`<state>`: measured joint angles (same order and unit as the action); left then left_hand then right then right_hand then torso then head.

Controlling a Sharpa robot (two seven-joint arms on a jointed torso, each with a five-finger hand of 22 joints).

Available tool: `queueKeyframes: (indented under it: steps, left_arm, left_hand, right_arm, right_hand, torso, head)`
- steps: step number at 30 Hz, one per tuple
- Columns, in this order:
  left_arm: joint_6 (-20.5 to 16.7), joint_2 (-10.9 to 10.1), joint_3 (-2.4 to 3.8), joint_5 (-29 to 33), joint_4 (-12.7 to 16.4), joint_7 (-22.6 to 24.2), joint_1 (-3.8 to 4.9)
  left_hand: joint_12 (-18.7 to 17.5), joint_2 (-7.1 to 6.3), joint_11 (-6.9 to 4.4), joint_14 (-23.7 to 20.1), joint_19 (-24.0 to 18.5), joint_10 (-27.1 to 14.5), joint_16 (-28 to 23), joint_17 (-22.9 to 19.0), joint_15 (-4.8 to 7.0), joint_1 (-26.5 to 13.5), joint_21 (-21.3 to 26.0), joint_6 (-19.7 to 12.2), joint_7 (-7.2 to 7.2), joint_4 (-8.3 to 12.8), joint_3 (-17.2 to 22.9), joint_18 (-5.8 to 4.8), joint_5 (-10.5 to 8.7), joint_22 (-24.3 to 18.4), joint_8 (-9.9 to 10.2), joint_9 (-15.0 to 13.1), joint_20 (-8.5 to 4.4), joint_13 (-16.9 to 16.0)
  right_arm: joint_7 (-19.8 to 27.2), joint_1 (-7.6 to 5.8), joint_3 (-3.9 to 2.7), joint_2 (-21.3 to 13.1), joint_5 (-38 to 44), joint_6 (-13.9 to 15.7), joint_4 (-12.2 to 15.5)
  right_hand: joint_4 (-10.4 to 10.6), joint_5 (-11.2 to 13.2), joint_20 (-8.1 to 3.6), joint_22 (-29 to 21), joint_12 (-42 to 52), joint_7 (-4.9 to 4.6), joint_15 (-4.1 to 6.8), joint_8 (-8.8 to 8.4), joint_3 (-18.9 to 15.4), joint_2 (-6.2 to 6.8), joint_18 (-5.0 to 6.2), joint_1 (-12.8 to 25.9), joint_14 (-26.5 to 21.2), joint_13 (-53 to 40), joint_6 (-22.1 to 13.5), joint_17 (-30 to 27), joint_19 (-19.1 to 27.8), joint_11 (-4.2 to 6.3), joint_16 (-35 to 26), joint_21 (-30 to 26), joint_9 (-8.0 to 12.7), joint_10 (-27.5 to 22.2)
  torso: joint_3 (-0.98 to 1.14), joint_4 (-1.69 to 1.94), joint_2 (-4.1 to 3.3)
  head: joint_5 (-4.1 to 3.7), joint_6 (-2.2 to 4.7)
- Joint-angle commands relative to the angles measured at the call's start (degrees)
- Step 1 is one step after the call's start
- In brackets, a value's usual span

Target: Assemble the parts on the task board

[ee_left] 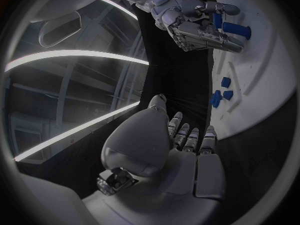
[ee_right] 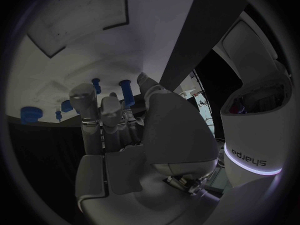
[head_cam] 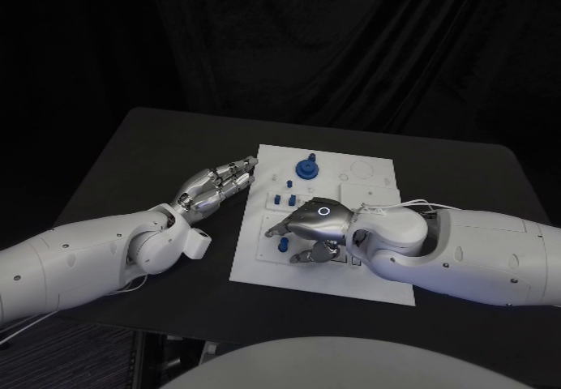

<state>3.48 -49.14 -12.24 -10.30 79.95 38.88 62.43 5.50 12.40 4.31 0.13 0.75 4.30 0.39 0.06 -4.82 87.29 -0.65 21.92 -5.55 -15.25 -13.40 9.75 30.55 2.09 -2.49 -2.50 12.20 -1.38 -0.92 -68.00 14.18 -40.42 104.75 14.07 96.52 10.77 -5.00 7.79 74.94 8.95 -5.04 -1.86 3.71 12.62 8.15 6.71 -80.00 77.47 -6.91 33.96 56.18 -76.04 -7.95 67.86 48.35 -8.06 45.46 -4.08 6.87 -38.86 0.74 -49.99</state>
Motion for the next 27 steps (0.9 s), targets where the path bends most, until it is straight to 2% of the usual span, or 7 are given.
queueKeyframes:
  steps: [1, 10, 17, 22, 24, 25, 27]
  left_arm:
    - [0.7, 0.1, 0.05, 0.2, 0.0, 3.1, -0.15]
    - [0.8, -0.1, 0.05, 0.2, 0.0, 3.2, -0.20]
    - [0.4, -0.5, 0.05, 0.2, 0.2, 3.3, -0.20]
    - [0.3, -0.5, 0.04, 0.2, 0.2, 3.3, -0.20]
    - [0.2, -0.5, 0.04, 0.2, 0.3, 3.3, -0.21]
    - [0.2, -0.5, 0.04, 0.2, 0.3, 3.3, -0.21]
    - [0.2, -0.5, 0.04, 0.2, 0.3, 3.2, -0.21]
  left_hand:
    - [-0.3, -0.07, 0.32, -0.1, -0.1, -0.3, -0.4, -0.1, -0.23, 0.6, 0.0, 0.0, -0.44, 0.0, 0.3, 0.59, 0.17, 0.0, -0.2, 0.0, 0.37, 0.1]
    - [-0.3, -0.10, 0.34, -0.1, -0.1, -0.3, -0.4, -0.1, -0.24, 0.5, 0.0, -0.1, -0.45, 0.0, 0.3, 0.59, 0.15, 0.0, -0.2, 0.0, 0.43, 0.1]
    - [-0.2, -0.28, 0.37, -0.1, -0.1, -0.2, -0.4, -0.1, -0.26, 0.5, 0.0, -0.1, -0.38, 0.0, 0.1, 0.60, 0.11, 0.1, -0.2, 0.0, 0.58, 0.0]
    - [-0.2, -0.28, 0.37, -0.1, -0.1, -0.2, -0.4, -0.1, -0.26, 0.5, 0.0, -0.1, -0.38, 0.0, 0.1, 0.60, 0.11, 0.1, -0.2, 0.0, 0.58, 0.0]
    - [-0.2, -0.30, 0.37, -0.1, -0.1, -0.2, -0.4, -0.1, -0.26, 0.4, 0.0, 0.0, -0.38, 0.0, 0.1, 0.61, 0.12, 0.1, -0.2, 0.0, 0.62, 0.0]
    - [-0.2, -0.30, 0.37, -0.1, -0.1, -0.2, -0.4, -0.1, -0.26, 0.4, 0.0, 0.0, -0.38, 0.0, 0.1, 0.61, 0.12, 0.1, -0.2, 0.0, 0.62, 0.0]
    - [-0.1, -0.29, 0.38, -0.1, -0.1, -0.2, -0.4, -0.1, -0.26, 0.4, 0.0, -0.1, -0.39, -0.1, 0.1, 0.61, 0.13, 0.2, -0.2, 0.0, 0.63, 0.0]
  right_arm:
    - [0.2, -0.40, -0.09, -1.2, -2.2, 4.1, 1.1]
    - [3.7, -5.87, -0.37, -8.1, -8.4, 16.5, 6.5]
    - [7.0, -10.41, -0.20, -16.9, -14.1, 22.2, 11.8]
    - [5.4, -11.28, -0.04, -22.1, -16.9, 19.4, 13.0]
    - [3.4, -11.04, 0.00, -23.6, -17.5, 15.9, 12.6]
    - [1.9, -10.65, 0.01, -24.4, -17.7, 13.9, 12.4]
    - [-1.8, -9.63, 0.03, -25.7, -17.7, 10.4, 12.2]
  right_hand:
    - [2.8, 0.3, 0.08, 5.4, 2.1, -0.22, -0.29, -0.36, -1.8, 0.66, 0.45, -2.1, -0.4, -0.7, -2.1, 0.0, 0.4, -0.31, 0.0, -0.6, 0.9, -2.8]
    - [6.2, 0.1, 0.11, 5.5, 5.3, 0.47, -0.26, -0.40, -3.8, 2.58, 0.42, -3.6, -0.4, -1.3, -3.8, 0.4, 0.2, -0.54, 0.7, -0.3, 1.8, -6.7]
    - [4.5, -2.7, -0.79, 7.1, 16.3, -0.93, 0.98, 3.62, -1.5, -2.41, -0.52, -5.5, 2.0, -5.1, 10.1, 4.0, -2.7, 1.89, 3.8, 6.7, -0.4, 1.8]
    - [3.6, -4.6, -2.80, 6.8, 33.1, -1.47, 3.77, 5.79, -0.9, -3.16, -0.56, -6.2, 1.6, -15.2, 17.5, 2.3, -2.2, 5.64, 2.3, 5.8, -1.9, 8.9]
    - [4.1, -4.9, -4.18, 8.1, 58.5, -0.21, 5.33, 7.53, -1.3, -4.00, -1.40, -4.8, 4.4, -43.2, 22.6, 6.7, -4.5, 7.32, 5.4, 11.4, -3.2, 24.6]
    - [4.4, -4.7, -4.69, 9.9, 68.7, -0.04, 5.03, 8.13, -1.9, -3.88, -2.74, -3.7, 7.9, -59.4, 23.9, 16.5, -7.3, 7.62, 11.8, 19.3, -3.6, 33.2]
    - [5.4, -4.0, -4.94, 11.0, 75.5, 0.85, 5.52, 9.14, -3.5, -4.72, -3.60, 0.7, 10.3, -70.8, 25.6, 24.6, -9.0, 7.84, 17.0, 24.8, -5.0, 37.8]
  torso:
    - [-0.03, 0.02, -0.02]
    - [-0.02, 0.03, 0.09]
    - [-0.02, 0.00, 0.12]
    - [-0.03, 0.06, 0.06]
    - [-0.06, 0.13, 0.04]
    - [-0.09, 0.18, 0.03]
    - [-0.14, 0.19, 0.02]
  head:
    - [-0.01, -0.01]
    - [0.20, -0.01]
    - [0.29, -0.01]
    - [-0.02, -0.01]
    - [-0.12, -0.01]
    - [-0.17, -0.01]
    - [-0.09, -0.01]
